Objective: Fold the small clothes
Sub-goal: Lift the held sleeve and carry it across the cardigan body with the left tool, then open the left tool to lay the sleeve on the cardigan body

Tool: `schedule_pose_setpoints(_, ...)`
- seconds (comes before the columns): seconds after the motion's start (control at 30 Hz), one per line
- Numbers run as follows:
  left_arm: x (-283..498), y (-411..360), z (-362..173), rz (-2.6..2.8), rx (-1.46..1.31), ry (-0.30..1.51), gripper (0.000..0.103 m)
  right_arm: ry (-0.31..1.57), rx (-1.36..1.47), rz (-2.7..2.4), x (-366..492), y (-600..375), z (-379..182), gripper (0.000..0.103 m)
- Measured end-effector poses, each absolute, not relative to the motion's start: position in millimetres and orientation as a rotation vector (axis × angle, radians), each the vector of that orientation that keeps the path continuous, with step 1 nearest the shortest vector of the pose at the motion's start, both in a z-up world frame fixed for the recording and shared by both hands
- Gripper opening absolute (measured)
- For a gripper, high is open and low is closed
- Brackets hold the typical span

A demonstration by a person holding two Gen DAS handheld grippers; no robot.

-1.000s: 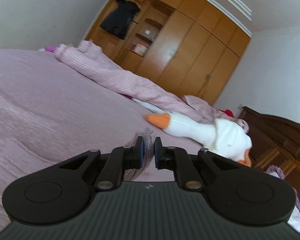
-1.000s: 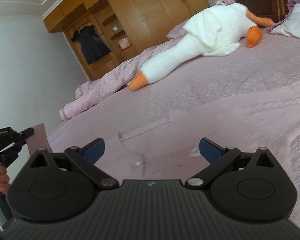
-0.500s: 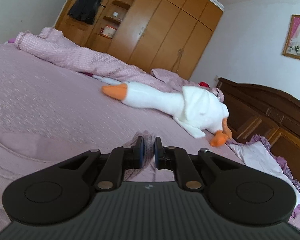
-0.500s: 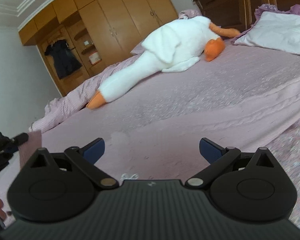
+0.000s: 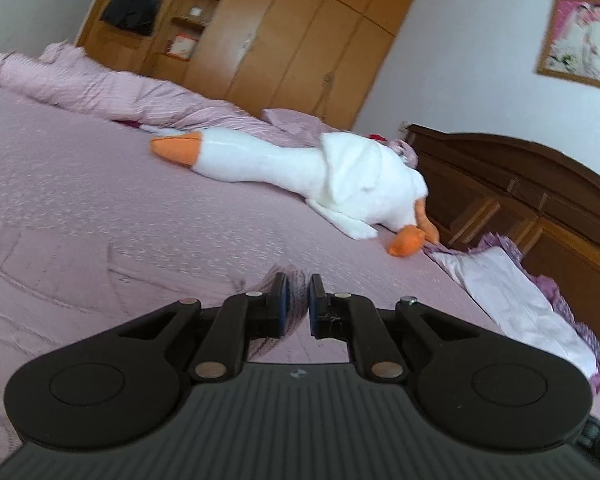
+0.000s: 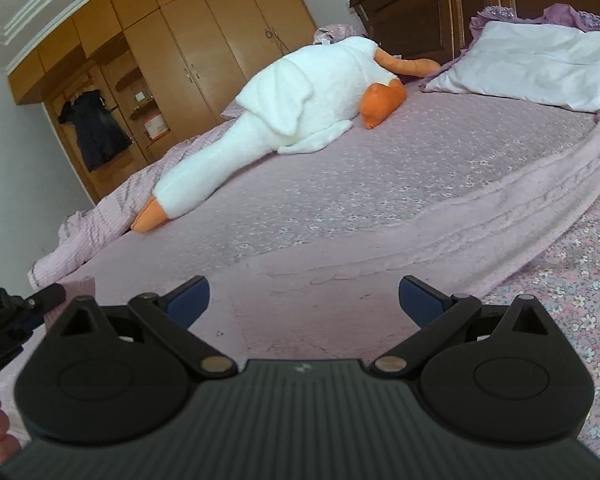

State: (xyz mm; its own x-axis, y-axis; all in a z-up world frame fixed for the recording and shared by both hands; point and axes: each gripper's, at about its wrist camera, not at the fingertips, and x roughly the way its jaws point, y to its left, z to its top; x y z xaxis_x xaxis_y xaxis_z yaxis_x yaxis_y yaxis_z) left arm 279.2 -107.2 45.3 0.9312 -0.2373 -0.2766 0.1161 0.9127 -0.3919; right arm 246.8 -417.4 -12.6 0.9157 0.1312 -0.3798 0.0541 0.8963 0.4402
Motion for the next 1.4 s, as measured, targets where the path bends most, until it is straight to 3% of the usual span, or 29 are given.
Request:
schedule_pose_setpoints(0.8, 283, -171, 2, -0.265, -0.304, 0.382, 0.014, 0.447, 0.47, 0.026, 246, -430, -15, 0.103)
schedule_pose_setpoints(0.87, 282, -170, -2, -0.276, -0.32, 0.404, 0.031, 0.446, 0.47, 0.026, 246, -430, -15, 0.103)
schedule_pose_setpoints(0.9, 280, -167, -1, -0.283, -0.333, 0.405, 0.051, 0.447, 0.471, 0.025, 246, -430, -15, 0.103)
schedule_pose_setpoints(0.97, 274, -161, 4, -0.279, -0.35, 0.382, 0.076, 0.45, 0.473, 0.028, 247, -429, -15, 0.103)
schedule_pose_setpoints(1.0, 271, -158, 8, -0.275, -0.355, 0.363, 0.081, 0.453, 0.473, 0.032, 247, -429, -15, 0.103)
schedule_pose_setpoints(1.37, 250, -56, 37, -0.091, -0.231, 0.355, 0.085, 0.5, 0.429, 0.303, 253, -383, -8, 0.101)
schedule_pose_setpoints(1.4, 246, -42, 38, -0.06, -0.218, 0.359, 0.085, 0.516, 0.412, 0.351, 255, -374, -8, 0.097)
